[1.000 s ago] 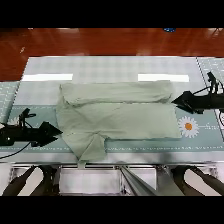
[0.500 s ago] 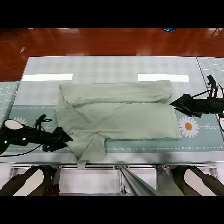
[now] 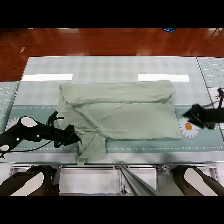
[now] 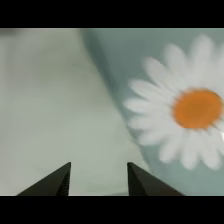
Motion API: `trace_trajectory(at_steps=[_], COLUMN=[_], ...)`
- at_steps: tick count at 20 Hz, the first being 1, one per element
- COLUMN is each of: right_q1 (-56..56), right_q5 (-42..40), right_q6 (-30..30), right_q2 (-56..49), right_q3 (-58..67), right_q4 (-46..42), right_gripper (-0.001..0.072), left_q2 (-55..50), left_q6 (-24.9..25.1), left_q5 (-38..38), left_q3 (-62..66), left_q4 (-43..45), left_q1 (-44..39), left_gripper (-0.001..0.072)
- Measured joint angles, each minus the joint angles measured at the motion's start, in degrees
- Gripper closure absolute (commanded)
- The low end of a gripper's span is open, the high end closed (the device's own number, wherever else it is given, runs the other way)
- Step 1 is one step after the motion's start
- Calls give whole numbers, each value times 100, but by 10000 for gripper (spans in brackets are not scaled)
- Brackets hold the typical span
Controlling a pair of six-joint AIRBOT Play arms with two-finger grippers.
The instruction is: Fold the shirts.
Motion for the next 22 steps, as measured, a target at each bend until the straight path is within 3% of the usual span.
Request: trace_trajectory(at_steps=[3, 10, 16, 17, 19, 22], right_q1=[-181, -280, -240, -177, 0, 251], right_q5=[273, 514, 160, 98, -120, -251], right_q6=[101, 26, -579, -691, -857, -1058], right_q2=[-31, -566, -1169, -1268, -1449, -1580], right_q3=[-345, -564, -581, -584, -586, -468], right_q4=[-428, -494, 688, 909, 1200, 1453], right_gripper=[304, 304, 320, 358, 656, 688], left_q2=[-13, -17, -20, -20, -20, -26], left_q6=[-7, -70, -72, -72, -72, -28], left_q5=[13, 31, 33, 31, 33, 39], left_q3=[2, 4, 2, 2, 2, 66], left_q4=[-7, -9, -11, -22, -42, -39], left_q1=[-44, -70, -70, -70, -72, -44], left_gripper=[686, 686, 686, 686, 686, 686])
